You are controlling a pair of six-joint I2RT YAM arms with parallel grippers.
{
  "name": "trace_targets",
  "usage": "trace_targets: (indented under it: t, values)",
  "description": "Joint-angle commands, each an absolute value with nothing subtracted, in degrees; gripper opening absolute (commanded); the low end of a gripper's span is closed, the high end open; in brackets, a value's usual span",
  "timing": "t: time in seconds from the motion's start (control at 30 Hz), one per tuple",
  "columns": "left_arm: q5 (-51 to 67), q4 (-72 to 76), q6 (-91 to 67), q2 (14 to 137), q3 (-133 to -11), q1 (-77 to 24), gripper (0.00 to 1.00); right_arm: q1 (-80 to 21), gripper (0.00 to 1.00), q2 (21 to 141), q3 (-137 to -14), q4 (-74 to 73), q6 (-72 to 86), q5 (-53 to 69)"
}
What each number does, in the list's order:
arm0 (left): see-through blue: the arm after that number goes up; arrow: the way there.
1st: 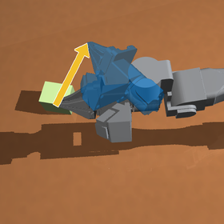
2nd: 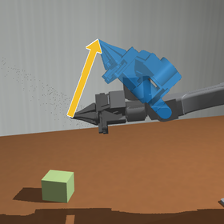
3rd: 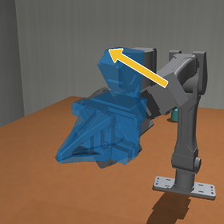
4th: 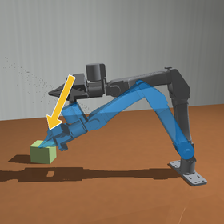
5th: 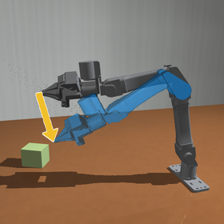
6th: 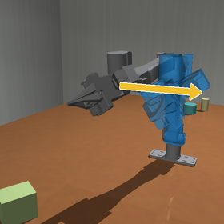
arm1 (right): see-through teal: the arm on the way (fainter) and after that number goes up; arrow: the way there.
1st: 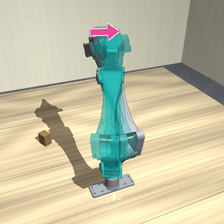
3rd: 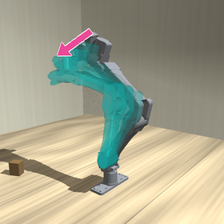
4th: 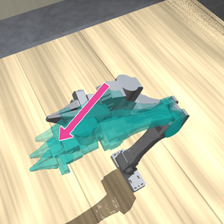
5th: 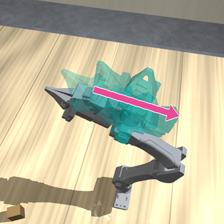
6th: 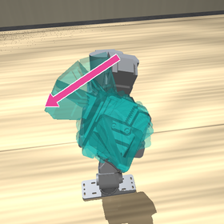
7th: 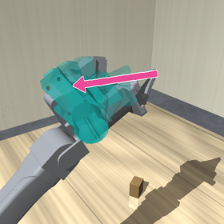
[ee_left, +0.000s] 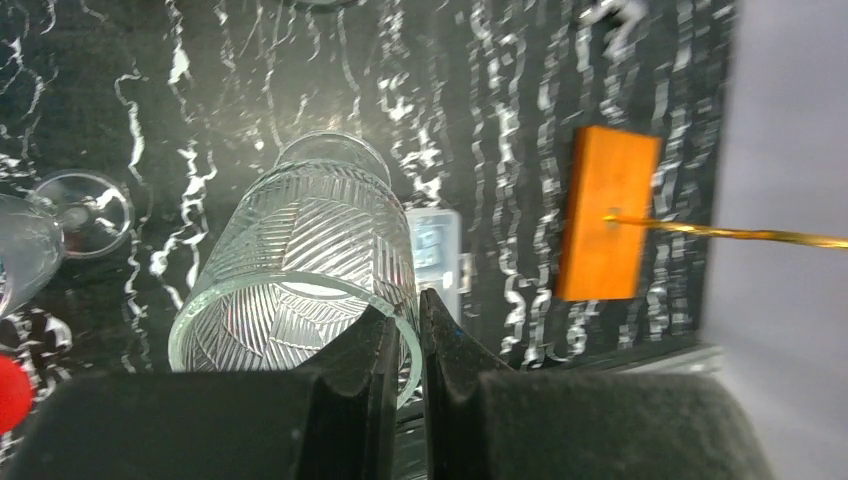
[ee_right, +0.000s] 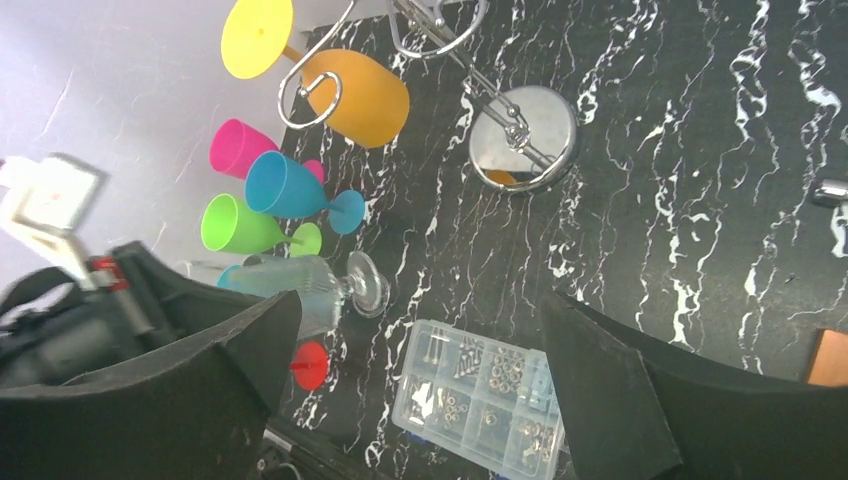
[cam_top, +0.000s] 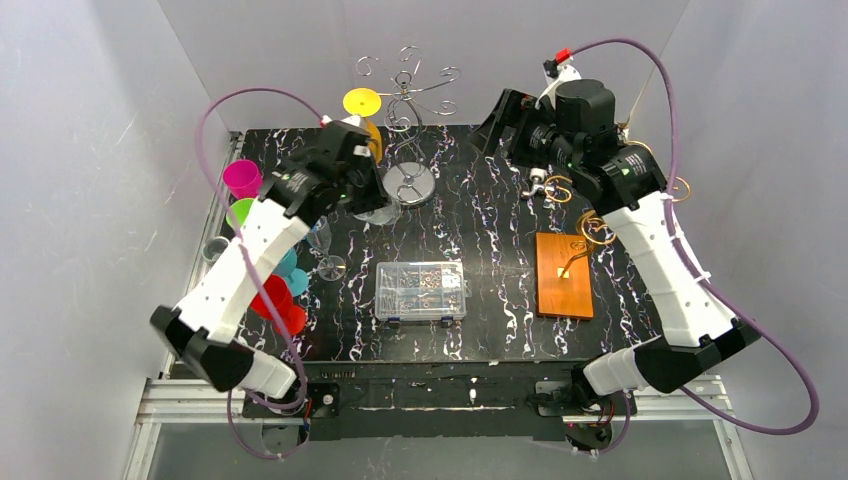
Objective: Take the wine glass off the wine glass rack
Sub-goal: Place the wine glass at the center of the board.
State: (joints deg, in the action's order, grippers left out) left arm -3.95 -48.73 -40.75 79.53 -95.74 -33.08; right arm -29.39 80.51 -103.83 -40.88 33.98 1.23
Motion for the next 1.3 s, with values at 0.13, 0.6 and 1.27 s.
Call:
trace_targets:
  t: [0.13, 0.6, 1.27]
  values:
    - [-15.85, -56.79, -35.35, 89.38, -101.26, -38.23, 0.00, -30.66, 0.98, 78.49, -108.36, -41.57, 31.12, -6.79]
    - [-17.70, -51.57, -37.00, 104.92, -103.89, -39.37, 0.00, -30.67, 0.99, 75.86, -108.64, -43.36, 29.82, -9.96]
    - [-14.10, -47.14, -39.35, 112.20, -103.15, -39.37, 0.00, -30.67, 0.98, 75.67, -107.83, -43.92, 29.05, -10.85]
